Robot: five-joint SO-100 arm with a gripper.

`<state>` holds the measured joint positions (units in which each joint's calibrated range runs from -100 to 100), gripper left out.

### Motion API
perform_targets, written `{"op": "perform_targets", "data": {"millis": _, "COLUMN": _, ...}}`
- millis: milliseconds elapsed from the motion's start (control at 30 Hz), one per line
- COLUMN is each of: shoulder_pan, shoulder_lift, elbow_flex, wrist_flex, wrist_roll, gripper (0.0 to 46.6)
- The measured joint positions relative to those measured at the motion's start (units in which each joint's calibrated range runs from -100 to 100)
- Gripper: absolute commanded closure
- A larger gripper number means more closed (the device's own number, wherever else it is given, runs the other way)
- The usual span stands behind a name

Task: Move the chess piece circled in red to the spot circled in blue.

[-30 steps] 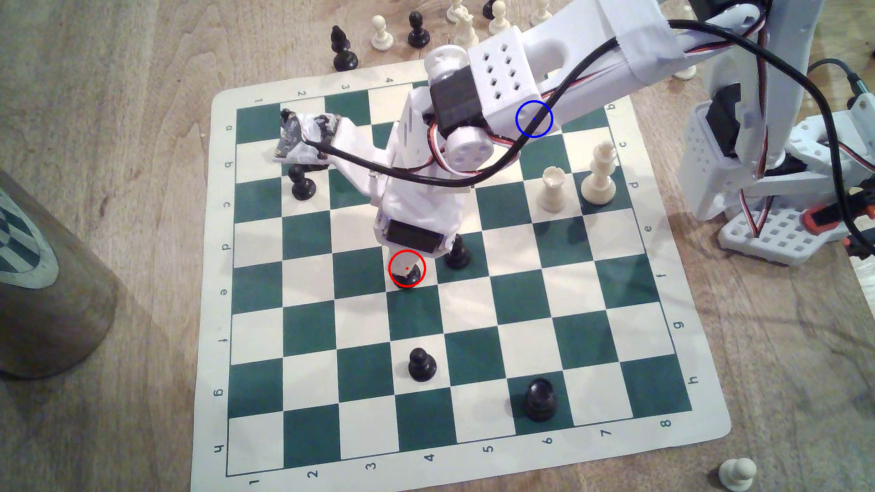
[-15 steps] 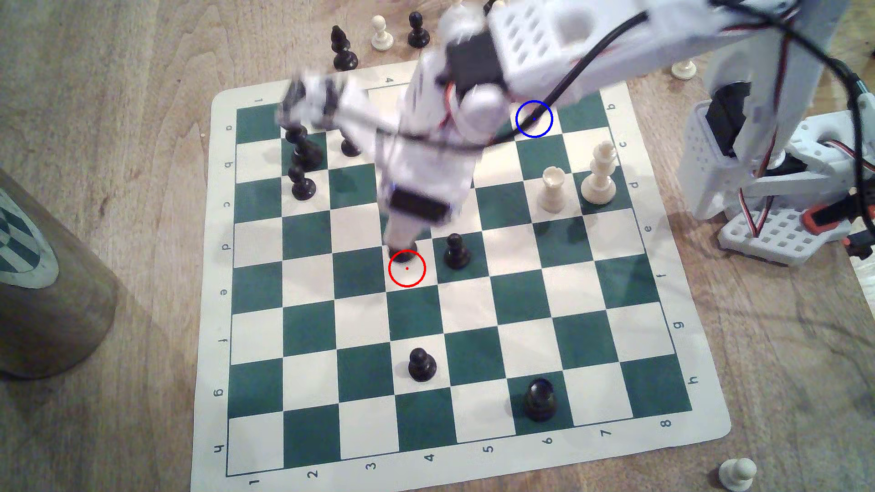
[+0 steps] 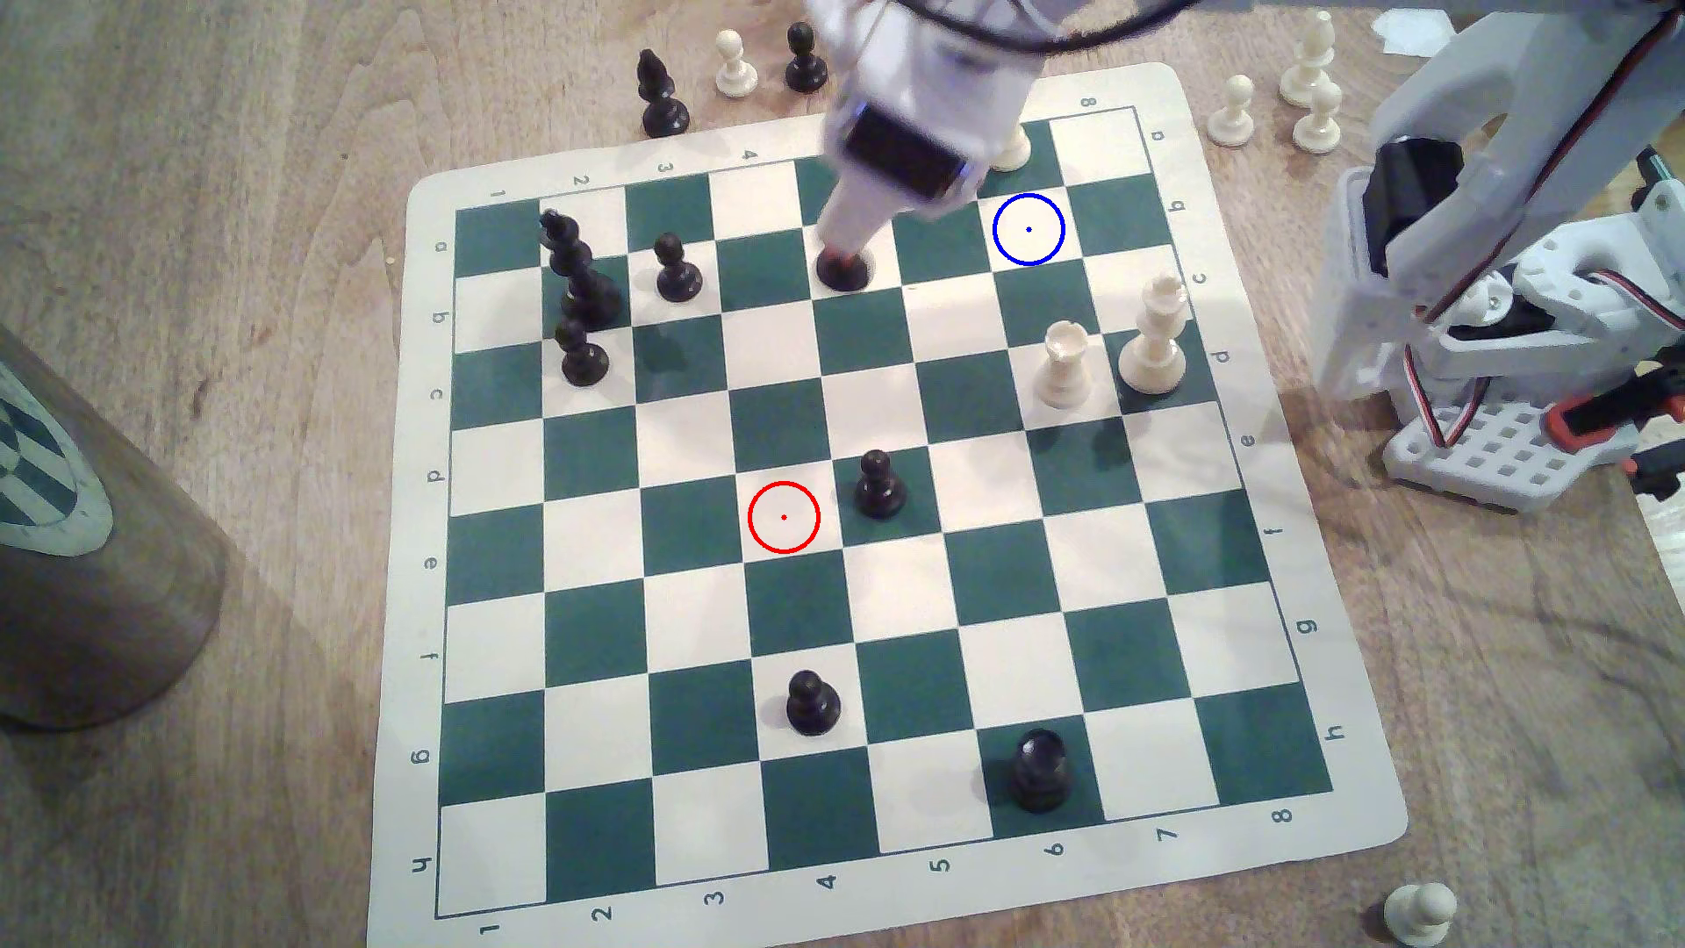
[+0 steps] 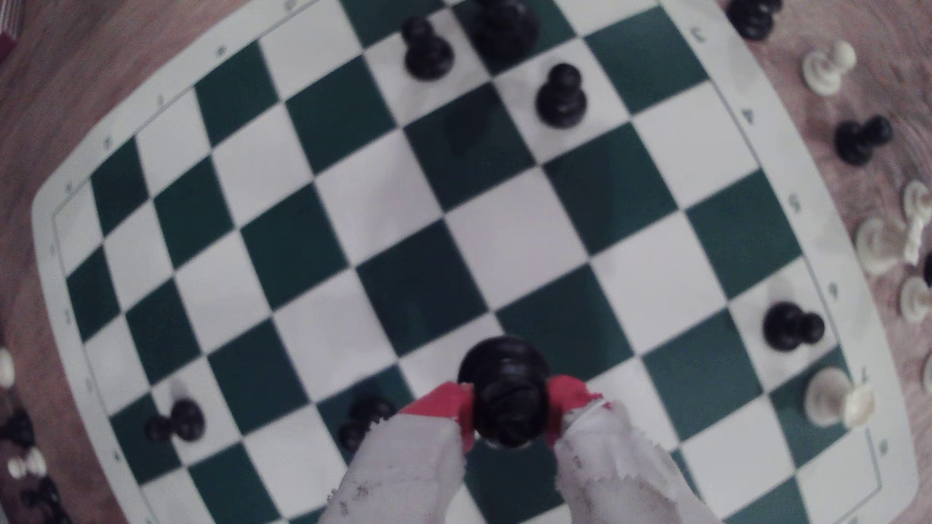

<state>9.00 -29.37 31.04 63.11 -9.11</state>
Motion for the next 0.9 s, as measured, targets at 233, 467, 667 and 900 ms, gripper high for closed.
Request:
{"op": "perform_targets", "data": {"millis": 233, "shoulder_pan": 6.86, "shoulder_lift": -4.86, "elbow_flex": 5.15, "wrist_flex": -0.08, "wrist_roll": 1.76, "gripper": 46.4}}
{"op": "perform_targets", "data": {"millis": 467, "shoulder_pan": 10.32, "shoulder_lift": -5.19, "elbow_flex": 5.15, "wrist_flex": 3.11, "wrist_roll": 2.49, "gripper": 46.4}}
{"op": "perform_targets", "data": {"millis": 667, "shoulder_pan": 13.86, "shoulder_lift": -4.11, "elbow_flex": 6.78, "wrist_flex": 3.27, "wrist_roll": 3.76, "gripper": 46.4}}
{"op": "perform_targets", "data": {"millis": 900, "shoulder_pan": 17.11, "shoulder_lift": -0.67, "elbow_flex": 10.57, "wrist_flex": 2.39, "wrist_roll": 5.27, "gripper": 46.4}}
